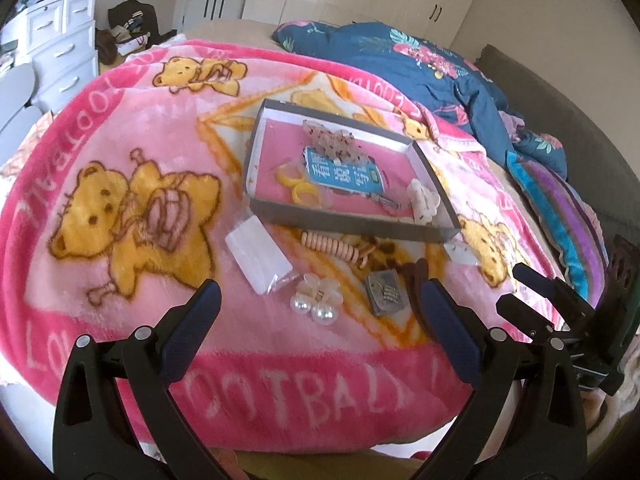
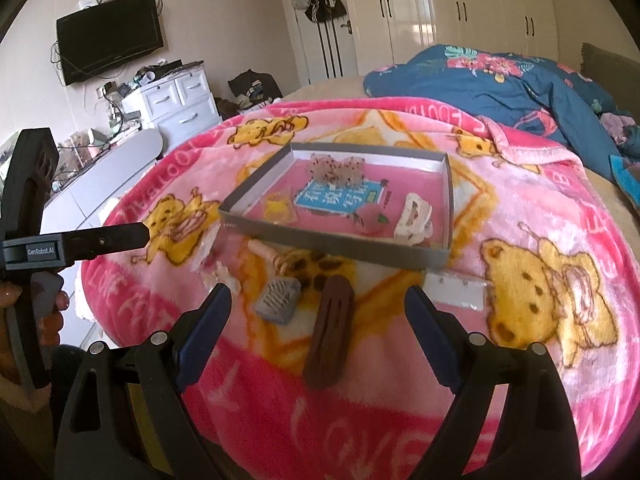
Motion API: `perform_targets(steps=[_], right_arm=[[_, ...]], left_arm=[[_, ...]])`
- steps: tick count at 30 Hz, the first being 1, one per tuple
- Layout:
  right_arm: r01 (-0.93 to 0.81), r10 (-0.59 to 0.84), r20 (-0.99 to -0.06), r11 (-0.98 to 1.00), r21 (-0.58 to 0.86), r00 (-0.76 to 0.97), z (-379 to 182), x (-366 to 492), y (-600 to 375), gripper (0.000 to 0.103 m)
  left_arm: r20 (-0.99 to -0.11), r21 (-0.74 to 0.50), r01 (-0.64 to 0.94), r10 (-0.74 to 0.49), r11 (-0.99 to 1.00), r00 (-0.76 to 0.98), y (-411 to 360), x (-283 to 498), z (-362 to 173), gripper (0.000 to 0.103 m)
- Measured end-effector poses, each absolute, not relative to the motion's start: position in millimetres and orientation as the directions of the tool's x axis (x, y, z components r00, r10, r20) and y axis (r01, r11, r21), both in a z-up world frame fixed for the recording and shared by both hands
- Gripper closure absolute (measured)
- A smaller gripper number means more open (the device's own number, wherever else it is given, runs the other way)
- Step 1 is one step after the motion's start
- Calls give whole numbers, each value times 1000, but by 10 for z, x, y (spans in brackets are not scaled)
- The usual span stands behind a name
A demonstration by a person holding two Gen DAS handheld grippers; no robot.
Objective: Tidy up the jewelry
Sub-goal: 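Withdraw both open tools from the box back over the blanket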
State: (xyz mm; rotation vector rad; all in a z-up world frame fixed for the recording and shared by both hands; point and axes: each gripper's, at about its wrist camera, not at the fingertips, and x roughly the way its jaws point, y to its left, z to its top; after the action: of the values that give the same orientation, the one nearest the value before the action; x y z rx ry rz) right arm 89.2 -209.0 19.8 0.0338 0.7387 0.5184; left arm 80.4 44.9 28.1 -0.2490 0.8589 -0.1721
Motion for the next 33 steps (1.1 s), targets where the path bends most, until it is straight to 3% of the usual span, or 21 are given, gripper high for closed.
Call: perform_targets(steps=[33], right_arm=[[-432, 424, -744, 879, 201, 516, -384, 798, -2126, 16]], left_arm=[[-842, -170, 70, -182, 983, 508, 85, 773, -443, 9]])
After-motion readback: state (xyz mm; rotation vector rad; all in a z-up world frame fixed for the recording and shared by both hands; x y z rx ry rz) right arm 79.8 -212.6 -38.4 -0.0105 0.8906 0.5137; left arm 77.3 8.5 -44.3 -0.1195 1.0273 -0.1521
